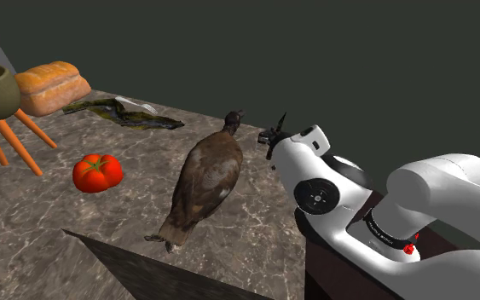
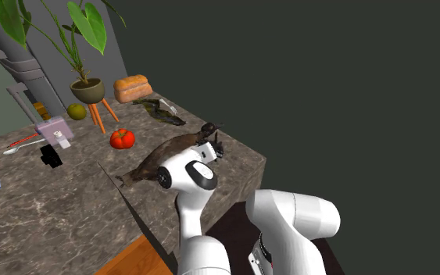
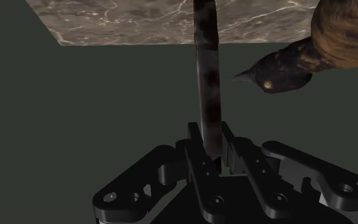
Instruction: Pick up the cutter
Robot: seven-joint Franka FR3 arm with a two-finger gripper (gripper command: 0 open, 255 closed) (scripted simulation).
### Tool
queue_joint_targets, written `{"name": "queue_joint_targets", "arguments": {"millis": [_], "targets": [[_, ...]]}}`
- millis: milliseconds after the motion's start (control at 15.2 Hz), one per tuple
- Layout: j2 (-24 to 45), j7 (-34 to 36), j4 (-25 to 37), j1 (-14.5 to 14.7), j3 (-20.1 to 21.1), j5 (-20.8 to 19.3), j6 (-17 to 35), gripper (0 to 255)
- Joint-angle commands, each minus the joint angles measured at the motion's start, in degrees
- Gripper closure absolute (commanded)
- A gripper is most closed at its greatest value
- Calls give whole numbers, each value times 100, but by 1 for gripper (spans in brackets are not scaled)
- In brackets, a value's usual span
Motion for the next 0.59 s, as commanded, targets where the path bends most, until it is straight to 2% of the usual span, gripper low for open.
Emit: {"name": "queue_joint_targets", "arguments": {"millis": [0, 396, 528], "targets": [[-42, -113, 39, 23, -184, -71, -91, 255], [-138, -452, 151, 18, -701, -268, -280, 255], [-140, -460, 154, 17, -714, -273, -284, 255]]}}
